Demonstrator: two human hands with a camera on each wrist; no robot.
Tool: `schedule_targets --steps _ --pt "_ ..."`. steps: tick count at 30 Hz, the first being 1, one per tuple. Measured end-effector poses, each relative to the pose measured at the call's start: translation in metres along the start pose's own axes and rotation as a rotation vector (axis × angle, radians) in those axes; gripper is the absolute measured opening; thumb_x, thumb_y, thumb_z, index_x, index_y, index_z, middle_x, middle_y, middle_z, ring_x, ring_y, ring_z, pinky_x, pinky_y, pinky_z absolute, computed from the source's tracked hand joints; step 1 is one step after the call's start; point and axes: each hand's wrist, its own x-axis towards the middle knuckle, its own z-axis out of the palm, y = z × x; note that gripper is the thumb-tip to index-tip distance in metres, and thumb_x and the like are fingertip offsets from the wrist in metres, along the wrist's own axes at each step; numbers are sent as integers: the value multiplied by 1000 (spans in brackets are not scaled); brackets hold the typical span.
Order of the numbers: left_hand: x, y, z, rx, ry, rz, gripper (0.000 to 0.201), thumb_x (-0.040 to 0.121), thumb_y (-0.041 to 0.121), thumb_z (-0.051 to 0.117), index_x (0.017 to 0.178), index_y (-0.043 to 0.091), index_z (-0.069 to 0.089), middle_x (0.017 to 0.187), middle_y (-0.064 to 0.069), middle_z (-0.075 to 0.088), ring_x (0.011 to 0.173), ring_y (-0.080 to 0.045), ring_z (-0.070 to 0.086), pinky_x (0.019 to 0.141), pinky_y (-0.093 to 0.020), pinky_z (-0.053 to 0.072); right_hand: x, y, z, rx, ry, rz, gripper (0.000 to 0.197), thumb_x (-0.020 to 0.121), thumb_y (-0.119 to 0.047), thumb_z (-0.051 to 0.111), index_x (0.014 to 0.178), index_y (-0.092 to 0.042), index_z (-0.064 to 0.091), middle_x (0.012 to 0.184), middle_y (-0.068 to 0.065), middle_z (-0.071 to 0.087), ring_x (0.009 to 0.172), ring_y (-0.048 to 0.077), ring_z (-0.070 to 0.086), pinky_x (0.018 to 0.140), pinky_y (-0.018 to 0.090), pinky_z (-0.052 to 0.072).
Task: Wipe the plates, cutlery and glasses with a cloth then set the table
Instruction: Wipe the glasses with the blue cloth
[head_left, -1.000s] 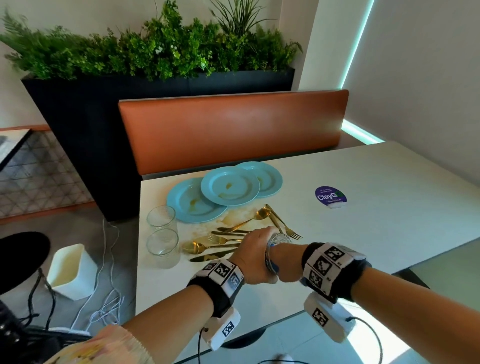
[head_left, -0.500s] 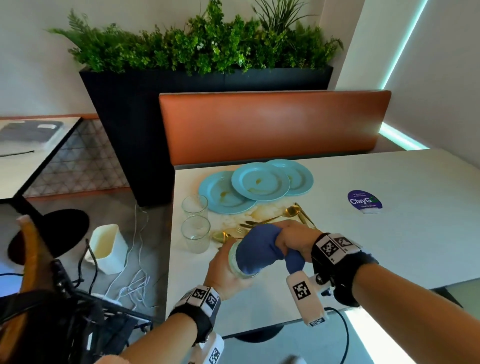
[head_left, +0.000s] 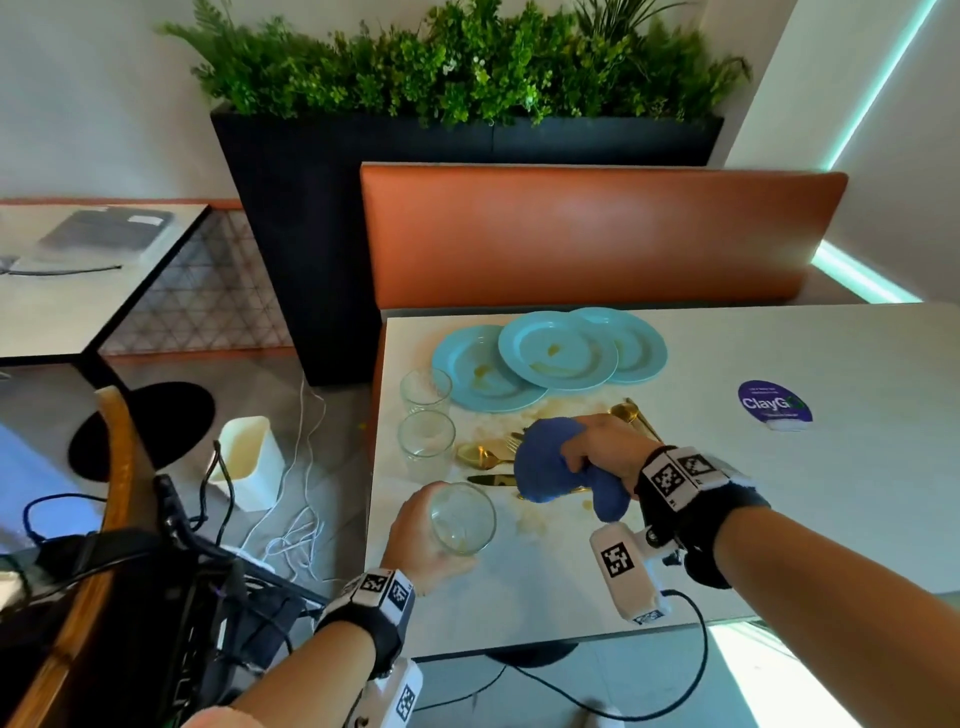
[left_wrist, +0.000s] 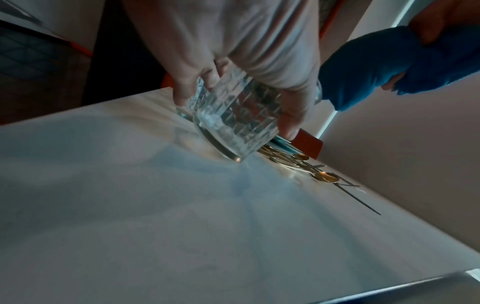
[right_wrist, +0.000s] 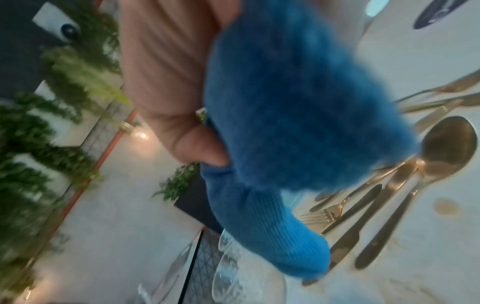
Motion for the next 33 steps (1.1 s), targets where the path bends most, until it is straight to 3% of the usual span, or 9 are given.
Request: schedule_targets --steps 2,4,9,12,17,21,24,29,33 --pt "-2 11 -2 2 4 87 89 46 28 82 127 13 49 116 7 47 117 -19 50 90 -17 32 -7 -4 11 17 10 -98 11 74 -1 69 78 -7 61 68 4 56 67 21 50 58 27 41" --pt "-3 28 -4 -17 13 155 82 43 29 73 120 8 54 106 9 46 104 -15 52 84 -16 32 -16 -6 23 -138 22 -265 27 76 -10 71 102 -8 64 86 6 64 80 23 59 66 28 46" --pt "3 57 -2 -74 -81 266 75 43 32 77 114 16 57 104 2 64 96 -13 61 87 -21 50 -38 7 59 -1328 -121 -793 27 76 -9 62 103 -11 66 100 3 68 96 21 59 82 27 43" --pt "6 78 1 90 -117 490 63 48 23 83 106 16 61 96 6 61 88 -5 52 80 -15 44 -36 13 59 -1554 -290 -629 40 89 -11 52 128 -2 49 132 14 53 122 30 47 109 37 33" --pt "12 98 12 179 -142 564 67 52 26 81 114 18 55 101 5 55 97 -12 48 92 -25 44 -43 -1 42 -1660 -345 -503 42 87 -18 57 125 -1 52 132 13 52 126 30 43 110 37 28" --pt "10 103 18 243 -153 718 75 50 24 85 117 11 54 109 -3 60 102 -11 45 92 -18 33 -41 7 30 -1342 -398 -333 20 88 -11 52 107 -8 58 100 12 54 95 25 50 81 24 45" --pt "16 101 24 275 -197 767 82 45 28 88 116 10 52 106 -5 61 100 -13 47 91 -25 40 -45 13 24 -1168 -430 -276 7 88 -6 52 94 -8 56 88 7 48 79 18 48 56 13 36" --pt "14 115 27 297 -378 649 89 58 19 85 135 15 39 129 -3 44 120 -15 39 92 -16 31 -52 19 32 -1089 -264 -138 34 94 -10 45 126 -1 52 126 18 56 116 33 54 94 37 43" --pt "14 117 33 285 -327 681 87 56 23 86 132 17 43 129 0 46 120 -13 41 98 -22 38 -53 14 32 -972 -227 53 36 97 -14 40 129 1 49 126 18 51 117 30 49 100 35 40"
